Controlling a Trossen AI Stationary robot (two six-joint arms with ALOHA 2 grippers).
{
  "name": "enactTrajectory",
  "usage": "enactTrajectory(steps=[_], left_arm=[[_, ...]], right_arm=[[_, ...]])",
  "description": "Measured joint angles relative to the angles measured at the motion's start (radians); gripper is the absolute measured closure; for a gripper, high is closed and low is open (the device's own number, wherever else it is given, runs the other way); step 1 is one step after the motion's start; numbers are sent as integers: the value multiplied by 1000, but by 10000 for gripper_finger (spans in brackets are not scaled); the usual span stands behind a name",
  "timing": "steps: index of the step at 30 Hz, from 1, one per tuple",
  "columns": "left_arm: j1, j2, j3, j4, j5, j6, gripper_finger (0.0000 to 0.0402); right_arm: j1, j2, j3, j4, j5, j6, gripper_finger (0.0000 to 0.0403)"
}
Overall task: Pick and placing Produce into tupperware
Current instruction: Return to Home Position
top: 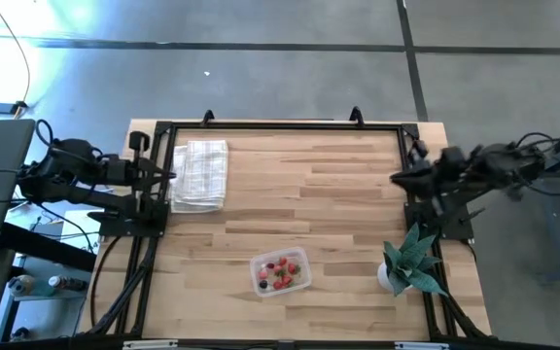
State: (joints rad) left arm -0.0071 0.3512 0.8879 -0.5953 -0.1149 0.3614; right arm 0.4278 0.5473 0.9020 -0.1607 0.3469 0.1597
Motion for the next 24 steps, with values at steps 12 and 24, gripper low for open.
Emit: enactTrajectory(steps=[12,24], left_arm=[[0,-172,0,13,-51,34,401],[0,-300,0,-48,-71,27,399]], right_arm=[[0,-248,0,-128,-17,-42,402],[-1,-456,-2,-209,29,-44,403]])
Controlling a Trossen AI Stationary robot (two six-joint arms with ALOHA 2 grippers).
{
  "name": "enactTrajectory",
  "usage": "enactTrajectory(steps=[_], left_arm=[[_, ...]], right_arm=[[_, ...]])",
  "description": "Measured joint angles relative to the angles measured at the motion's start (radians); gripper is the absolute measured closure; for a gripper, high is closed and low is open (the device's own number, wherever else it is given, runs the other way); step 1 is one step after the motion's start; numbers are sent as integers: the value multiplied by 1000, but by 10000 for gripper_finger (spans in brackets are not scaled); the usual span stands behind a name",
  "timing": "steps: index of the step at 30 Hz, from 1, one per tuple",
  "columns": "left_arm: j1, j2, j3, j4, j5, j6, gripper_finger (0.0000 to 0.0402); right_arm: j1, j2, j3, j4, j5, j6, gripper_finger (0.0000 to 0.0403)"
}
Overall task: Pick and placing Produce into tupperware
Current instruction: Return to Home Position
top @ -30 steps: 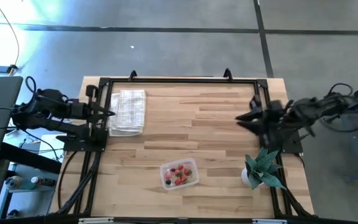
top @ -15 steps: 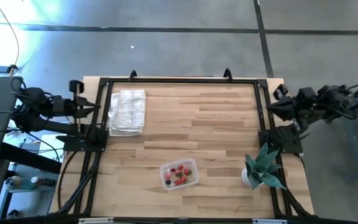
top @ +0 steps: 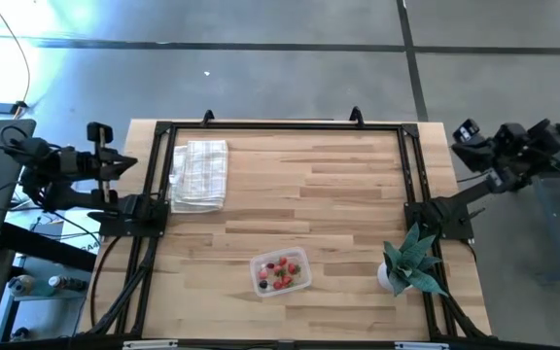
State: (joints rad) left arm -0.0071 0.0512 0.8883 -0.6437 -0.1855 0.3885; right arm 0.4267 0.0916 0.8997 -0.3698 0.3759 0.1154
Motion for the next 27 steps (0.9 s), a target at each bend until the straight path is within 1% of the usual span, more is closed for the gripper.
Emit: enactTrajectory(steps=[5,12,14,18,22,25,27], left_arm=[[0,-46,2,0,-14,0,399],[0,-43,-20,-6,-14,0,399],[0,-45,-43,36,-5,-5,399],[0,-43,-148,118,17,-19,399],[0,-44,-252,222,20,-31,398],[0,-44,-300,295,58,-47,398],[0,-44,-324,307,70,-67,398]], right_arm=[[-1,-84,0,-10,1,-7,403],[-2,-87,-4,-2,9,-25,403],[-2,-87,-31,5,6,-3,403],[-1,-87,-173,162,-40,16,403],[-1,-87,-385,431,-121,43,403],[-1,-87,-527,589,-134,87,403],[-1,-87,-597,670,-138,118,403]])
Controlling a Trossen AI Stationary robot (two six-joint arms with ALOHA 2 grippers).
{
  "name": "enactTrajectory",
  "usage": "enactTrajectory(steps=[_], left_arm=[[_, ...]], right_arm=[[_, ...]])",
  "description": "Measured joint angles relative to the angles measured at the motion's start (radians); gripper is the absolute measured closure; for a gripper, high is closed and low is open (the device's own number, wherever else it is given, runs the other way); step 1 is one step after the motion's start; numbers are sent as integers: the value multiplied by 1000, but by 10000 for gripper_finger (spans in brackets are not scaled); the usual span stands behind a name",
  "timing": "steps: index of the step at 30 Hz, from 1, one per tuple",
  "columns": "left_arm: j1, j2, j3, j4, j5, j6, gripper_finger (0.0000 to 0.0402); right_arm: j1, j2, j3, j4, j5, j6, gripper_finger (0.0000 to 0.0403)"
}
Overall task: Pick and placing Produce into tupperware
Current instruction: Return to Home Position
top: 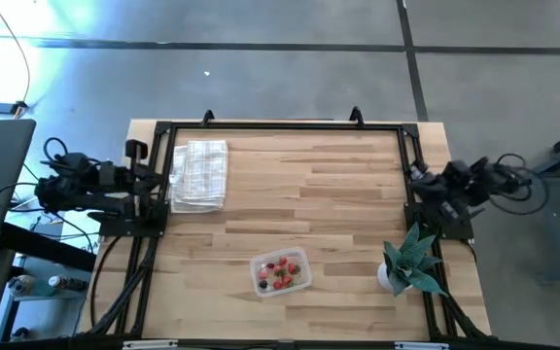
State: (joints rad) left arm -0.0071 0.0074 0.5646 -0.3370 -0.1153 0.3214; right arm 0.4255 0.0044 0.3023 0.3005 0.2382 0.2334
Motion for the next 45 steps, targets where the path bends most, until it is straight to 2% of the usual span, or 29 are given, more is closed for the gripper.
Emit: enactTrajectory(steps=[5,13,29,45], left_arm=[[0,0,-45,13,4,-52,398],[0,0,-171,222,38,-61,399],[0,0,-429,581,57,-120,399],[0,0,-556,692,64,-200,399]], right_arm=[[0,0,-133,185,-1,48,403],[0,0,-287,435,0,58,403],[0,0,-293,414,5,126,403],[0,1,-294,354,6,160,403]])
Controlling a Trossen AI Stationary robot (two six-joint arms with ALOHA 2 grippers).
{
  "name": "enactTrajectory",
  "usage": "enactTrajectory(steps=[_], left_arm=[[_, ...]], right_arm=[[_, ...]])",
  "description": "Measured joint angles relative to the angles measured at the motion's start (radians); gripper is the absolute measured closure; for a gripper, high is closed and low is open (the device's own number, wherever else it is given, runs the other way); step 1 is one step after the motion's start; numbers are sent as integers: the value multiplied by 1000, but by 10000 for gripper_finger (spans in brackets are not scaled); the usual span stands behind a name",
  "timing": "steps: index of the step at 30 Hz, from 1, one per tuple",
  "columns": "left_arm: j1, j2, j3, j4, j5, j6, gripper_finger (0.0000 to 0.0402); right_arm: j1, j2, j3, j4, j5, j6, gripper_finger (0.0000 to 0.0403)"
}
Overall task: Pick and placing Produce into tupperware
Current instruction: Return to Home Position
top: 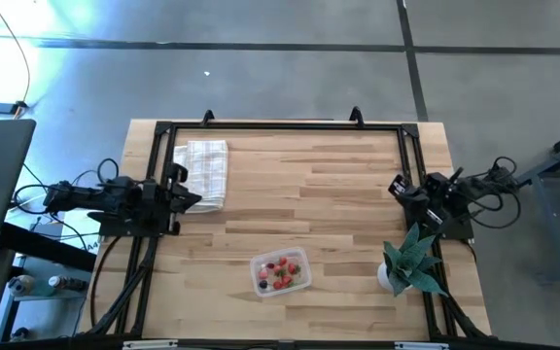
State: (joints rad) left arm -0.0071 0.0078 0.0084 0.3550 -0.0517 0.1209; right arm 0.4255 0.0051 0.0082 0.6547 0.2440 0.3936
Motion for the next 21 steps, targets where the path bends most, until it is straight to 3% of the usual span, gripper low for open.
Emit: enactTrajectory(steps=[9,16,21], left_arm=[[0,0,0,-92,17,-24,399],[0,0,0,-337,17,-24,399],[0,18,1,-345,43,14,399]], right_arm=[[0,0,0,-168,0,28,403],[0,0,0,-457,0,52,403],[0,9,1,-609,-9,-23,403]])
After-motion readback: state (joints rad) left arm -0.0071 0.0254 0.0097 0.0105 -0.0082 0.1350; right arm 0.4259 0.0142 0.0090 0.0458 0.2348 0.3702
